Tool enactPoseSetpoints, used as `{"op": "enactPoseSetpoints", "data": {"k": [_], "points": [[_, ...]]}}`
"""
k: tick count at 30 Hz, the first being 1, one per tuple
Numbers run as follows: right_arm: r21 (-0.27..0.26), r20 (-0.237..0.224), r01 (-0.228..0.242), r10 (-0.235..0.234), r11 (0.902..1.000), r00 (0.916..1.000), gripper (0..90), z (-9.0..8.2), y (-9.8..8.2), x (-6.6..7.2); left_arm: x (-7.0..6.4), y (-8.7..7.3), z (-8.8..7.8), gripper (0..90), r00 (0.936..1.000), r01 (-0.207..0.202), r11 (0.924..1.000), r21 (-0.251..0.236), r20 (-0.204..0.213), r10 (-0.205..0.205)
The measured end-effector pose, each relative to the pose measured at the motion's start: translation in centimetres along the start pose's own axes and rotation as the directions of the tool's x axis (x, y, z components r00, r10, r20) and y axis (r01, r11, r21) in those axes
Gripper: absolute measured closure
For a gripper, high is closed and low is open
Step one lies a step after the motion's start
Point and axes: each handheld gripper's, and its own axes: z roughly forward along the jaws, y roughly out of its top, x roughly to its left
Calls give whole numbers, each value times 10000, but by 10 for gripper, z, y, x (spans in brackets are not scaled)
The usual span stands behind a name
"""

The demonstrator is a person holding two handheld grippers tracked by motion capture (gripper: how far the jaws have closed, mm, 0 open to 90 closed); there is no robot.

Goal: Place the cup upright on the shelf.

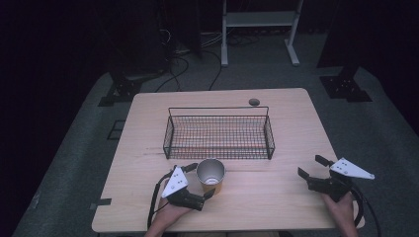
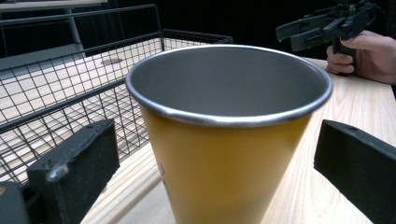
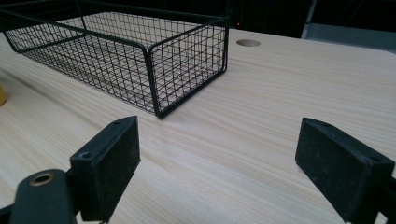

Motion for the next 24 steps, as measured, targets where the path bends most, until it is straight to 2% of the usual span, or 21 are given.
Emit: {"op": "enactPoseSetpoints", "data": {"k": [15, 24], "points": [[-6, -6, 11, -11, 10000, 10000, 129, 0, 0, 0, 0, 2, 11, 0, 10000, 73, 10000, 67, -56, -72], [-5, -15, 3, -3, 10000, 10000, 128, 0, 0, 0, -3, 4, 22, 0, 10000, -55, 9998, 201, -78, 56]]}}
